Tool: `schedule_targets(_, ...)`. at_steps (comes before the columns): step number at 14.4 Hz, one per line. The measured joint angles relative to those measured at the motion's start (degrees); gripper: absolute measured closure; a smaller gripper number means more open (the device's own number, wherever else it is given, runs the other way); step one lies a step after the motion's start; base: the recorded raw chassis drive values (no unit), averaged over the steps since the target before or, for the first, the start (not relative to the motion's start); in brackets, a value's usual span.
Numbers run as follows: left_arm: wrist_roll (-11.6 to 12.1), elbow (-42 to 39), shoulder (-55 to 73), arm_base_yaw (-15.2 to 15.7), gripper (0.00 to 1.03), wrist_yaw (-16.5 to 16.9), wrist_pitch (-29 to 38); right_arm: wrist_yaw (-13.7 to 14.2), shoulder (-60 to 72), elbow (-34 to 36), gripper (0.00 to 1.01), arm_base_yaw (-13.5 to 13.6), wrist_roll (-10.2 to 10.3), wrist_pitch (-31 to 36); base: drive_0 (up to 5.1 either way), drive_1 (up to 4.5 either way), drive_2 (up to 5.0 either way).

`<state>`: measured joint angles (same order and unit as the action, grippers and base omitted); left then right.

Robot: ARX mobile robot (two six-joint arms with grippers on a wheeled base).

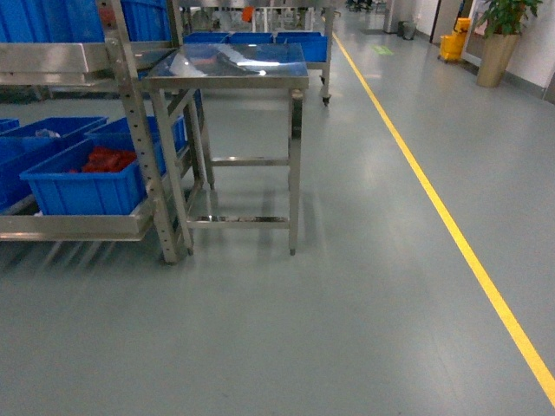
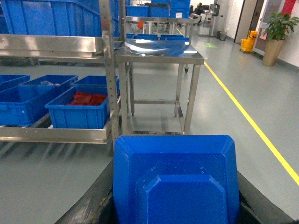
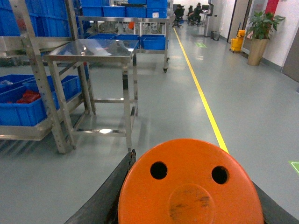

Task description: Sort blue parts and orange caps into right shelf containers

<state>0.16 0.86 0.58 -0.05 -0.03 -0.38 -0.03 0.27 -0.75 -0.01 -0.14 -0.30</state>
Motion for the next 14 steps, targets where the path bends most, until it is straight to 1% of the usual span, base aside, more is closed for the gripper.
schedule_targets(14, 0.0, 0.0, 0.0, 0.0, 0.60, 0.0, -0.1, 0.0, 0.0, 0.0, 0.57, 0.0, 0.0, -0.1, 0.0, 4.22, -4.2)
